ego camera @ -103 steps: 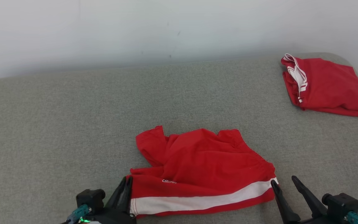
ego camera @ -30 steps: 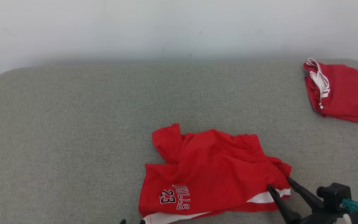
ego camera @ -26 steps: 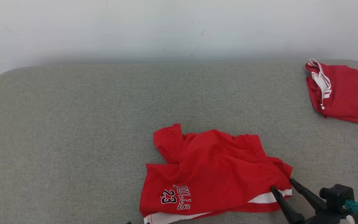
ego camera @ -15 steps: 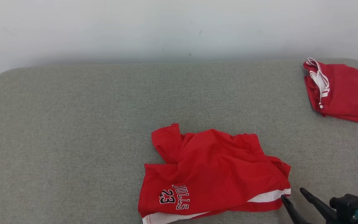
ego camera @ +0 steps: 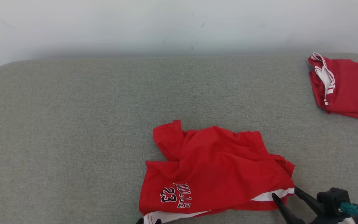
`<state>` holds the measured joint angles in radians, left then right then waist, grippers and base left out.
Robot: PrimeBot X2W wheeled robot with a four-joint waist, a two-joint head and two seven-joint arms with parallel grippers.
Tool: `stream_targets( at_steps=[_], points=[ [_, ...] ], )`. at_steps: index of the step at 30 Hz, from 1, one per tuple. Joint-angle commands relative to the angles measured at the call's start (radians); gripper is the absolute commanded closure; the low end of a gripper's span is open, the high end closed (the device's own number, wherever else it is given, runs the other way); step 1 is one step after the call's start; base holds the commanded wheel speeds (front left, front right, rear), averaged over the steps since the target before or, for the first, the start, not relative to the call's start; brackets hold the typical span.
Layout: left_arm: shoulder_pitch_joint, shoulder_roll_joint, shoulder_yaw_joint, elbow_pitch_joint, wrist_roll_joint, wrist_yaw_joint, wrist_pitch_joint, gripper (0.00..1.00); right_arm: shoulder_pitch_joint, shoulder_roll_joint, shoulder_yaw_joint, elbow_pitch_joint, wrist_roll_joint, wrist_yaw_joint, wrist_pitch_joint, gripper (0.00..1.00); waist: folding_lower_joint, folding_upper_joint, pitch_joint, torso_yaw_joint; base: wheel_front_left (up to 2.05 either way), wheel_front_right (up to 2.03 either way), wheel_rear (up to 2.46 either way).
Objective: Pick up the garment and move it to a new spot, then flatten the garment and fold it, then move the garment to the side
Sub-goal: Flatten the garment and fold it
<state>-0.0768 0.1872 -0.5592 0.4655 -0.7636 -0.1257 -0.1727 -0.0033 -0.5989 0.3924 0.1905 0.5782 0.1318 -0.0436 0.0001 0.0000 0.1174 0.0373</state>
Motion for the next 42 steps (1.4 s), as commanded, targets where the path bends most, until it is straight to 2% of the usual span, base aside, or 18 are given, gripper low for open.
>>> stream_targets(
  at_steps=[1, 2, 3, 7, 12, 21, 25, 29, 33, 37, 42],
  points=[
    [-0.025, -0.006, -0.010, 0.033, -0.014, -0.002, 0.012, 0.04, -0.016, 0.003, 0.011, 0.010, 0.001, -0.003, 0.004, 0.15, -0.0001, 0.0000, 0.005, 0.007, 0.00, 0.00, 0.00],
    [-0.033, -0.012, -0.018, 0.044, -0.020, -0.002, 0.007, 0.76, -0.023, 0.004, 0.021, 0.013, 0.004, -0.003, 0.003, 0.91, -0.0001, 0.0000, 0.006, 0.010, 0.00, 0.00, 0.00],
    [-0.039, -0.019, -0.029, 0.054, -0.029, -0.003, 0.008, 1.00, -0.028, 0.005, 0.030, 0.017, 0.007, -0.003, 0.000, 1.00, -0.0001, 0.0000, 0.006, 0.012, 0.00, 0.00, 0.00],
    [-0.039, -0.029, -0.053, 0.028, -0.090, -0.003, -0.009, 1.00, -0.031, 0.002, 0.045, 0.018, 0.018, -0.003, -0.015, 1.00, -0.0001, 0.0000, 0.005, 0.018, 0.00, 0.00, 0.00],
    [-0.020, 0.016, -0.066, -0.005, -0.114, -0.003, -0.048, 1.00, 0.000, -0.013, 0.045, -0.001, 0.048, -0.003, -0.045, 1.00, -0.0001, 0.0000, -0.008, 0.022, 0.00, 0.00, 0.00],
    [-0.035, 0.096, 0.040, -0.202, -0.096, 0.004, -0.087, 1.00, -0.010, -0.041, 0.044, -0.158, 0.118, -0.003, -0.043, 1.00, -0.0001, 0.0000, -0.026, 0.010, 0.00, 0.00, 0.00],
    [-0.112, 0.154, 0.070, -0.295, -0.084, 0.011, -0.044, 1.00, -0.065, -0.039, 0.034, -0.232, 0.162, -0.003, -0.001, 1.00, -0.0001, 0.0000, -0.023, 0.005, 0.00, 0.00, 0.00],
    [-0.280, 0.203, 0.089, -0.345, -0.082, 0.006, 0.046, 1.00, -0.183, -0.037, 0.016, -0.282, 0.232, -0.003, 0.058, 1.00, -0.0001, 0.0000, 0.002, -0.004, 0.00, 0.00, 0.00],
    [-0.535, 0.250, 0.111, -0.319, -0.096, 0.002, 0.163, 1.00, -0.393, -0.017, 0.016, -0.273, 0.327, -0.003, 0.147, 1.00, -0.0001, 0.0000, 0.067, -0.031, 0.00, 0.00, 0.00],
    [-0.840, 0.238, 0.118, -0.248, -0.113, -0.004, 0.260, 1.00, -0.672, 0.019, -0.002, -0.174, 0.403, -0.003, 0.234, 1.00, -0.0001, 0.0000, 0.184, -0.051, 0.00, 0.00, 0.00],
    [-1.208, 0.230, 0.151, -0.075, -0.101, -0.004, 0.293, 1.00, -1.037, 0.087, -0.001, -0.023, 0.436, -0.003, 0.308, 1.00, -0.0001, 0.0000, 0.340, -0.072, 0.00, 0.00, 0.00]
  ],
)
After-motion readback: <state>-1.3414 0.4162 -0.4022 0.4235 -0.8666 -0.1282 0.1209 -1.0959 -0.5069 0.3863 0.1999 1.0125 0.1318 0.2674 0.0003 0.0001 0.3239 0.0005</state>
